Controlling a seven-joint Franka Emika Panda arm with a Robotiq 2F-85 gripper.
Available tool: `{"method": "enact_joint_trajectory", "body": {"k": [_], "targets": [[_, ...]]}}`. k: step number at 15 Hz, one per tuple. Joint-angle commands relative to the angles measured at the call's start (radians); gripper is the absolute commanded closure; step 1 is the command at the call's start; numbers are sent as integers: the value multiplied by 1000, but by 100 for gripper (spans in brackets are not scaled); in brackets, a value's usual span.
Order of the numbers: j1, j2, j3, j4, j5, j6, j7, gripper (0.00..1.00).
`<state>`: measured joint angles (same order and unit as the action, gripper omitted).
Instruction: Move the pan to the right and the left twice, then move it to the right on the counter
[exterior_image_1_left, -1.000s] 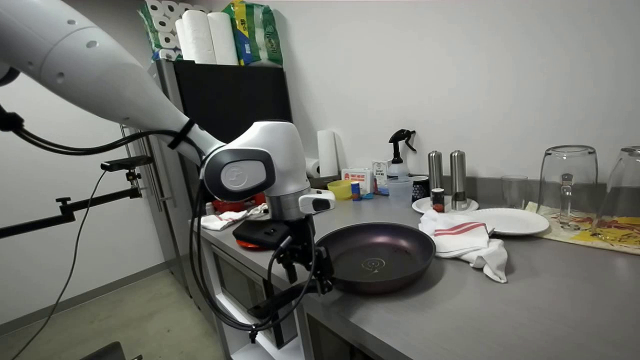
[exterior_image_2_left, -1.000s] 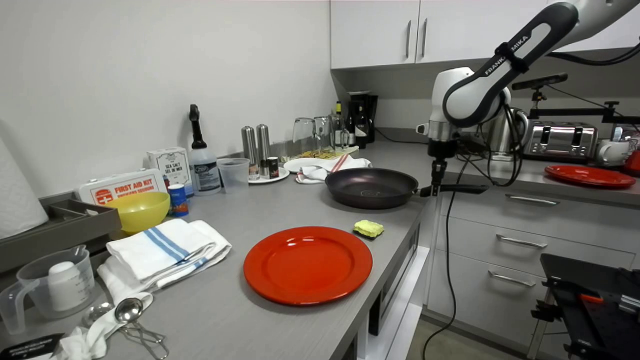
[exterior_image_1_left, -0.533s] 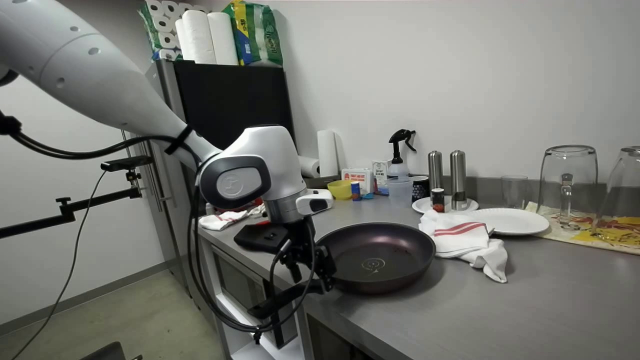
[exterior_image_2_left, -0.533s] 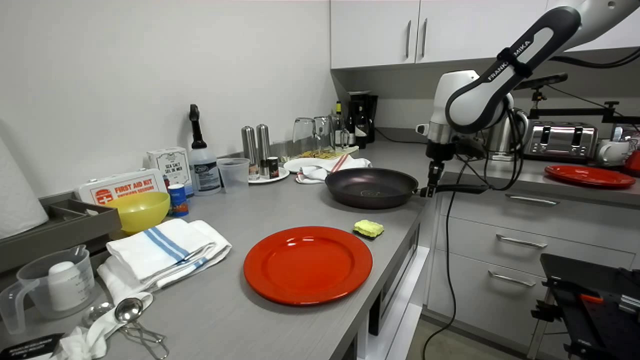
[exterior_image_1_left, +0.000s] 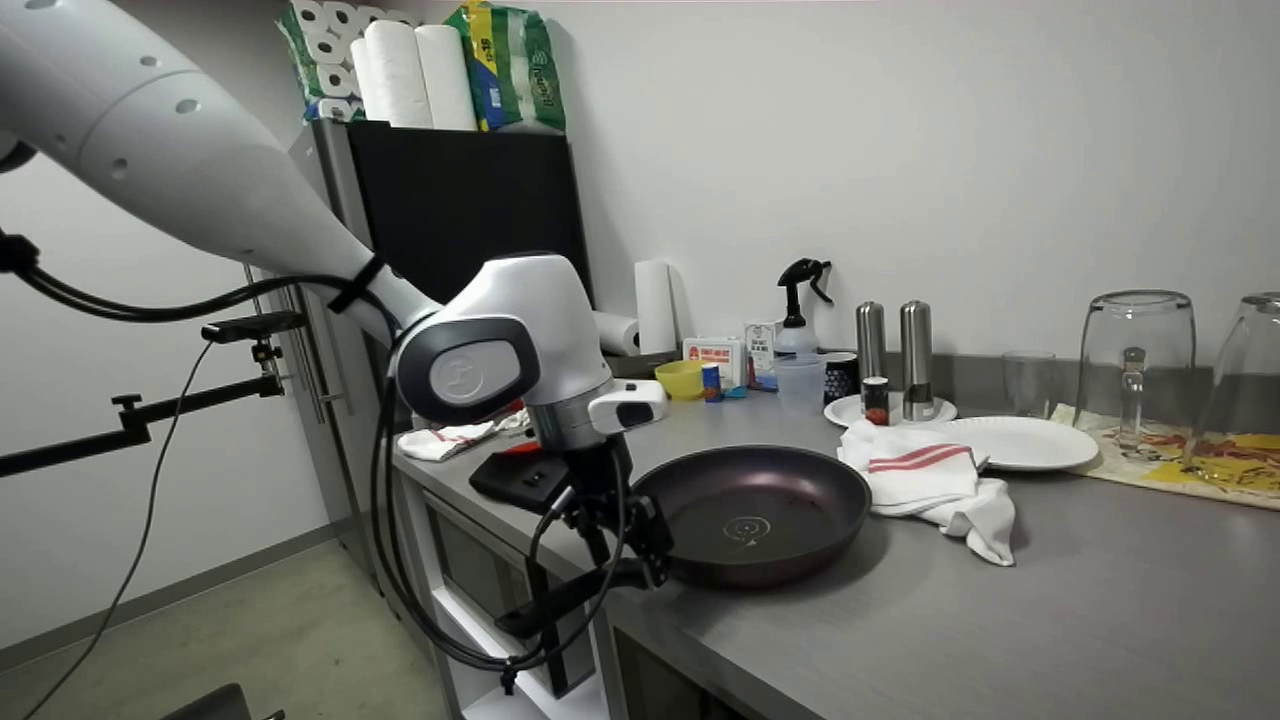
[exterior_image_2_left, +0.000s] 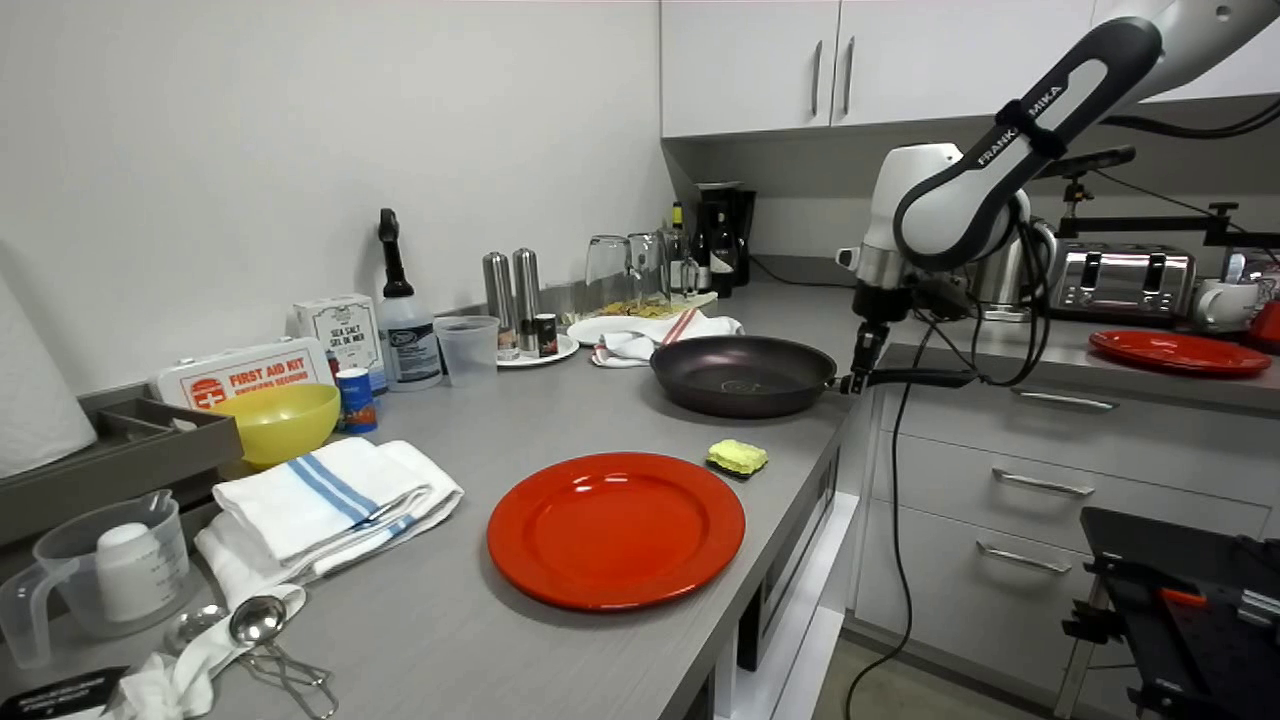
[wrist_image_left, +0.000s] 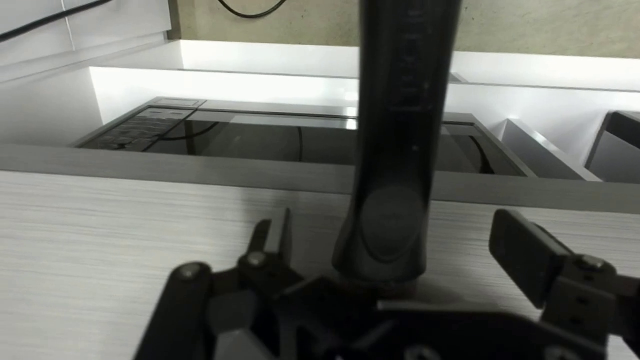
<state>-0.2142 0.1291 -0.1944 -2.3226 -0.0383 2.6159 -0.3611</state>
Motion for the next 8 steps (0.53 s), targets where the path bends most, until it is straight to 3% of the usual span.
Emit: {"method": "enact_joint_trajectory", "body": {"k": [1, 8], "targets": [[-5, -1, 0, -9, -12, 22, 40, 0], [-9, 30, 2, 9, 11, 27, 59, 0]]}}
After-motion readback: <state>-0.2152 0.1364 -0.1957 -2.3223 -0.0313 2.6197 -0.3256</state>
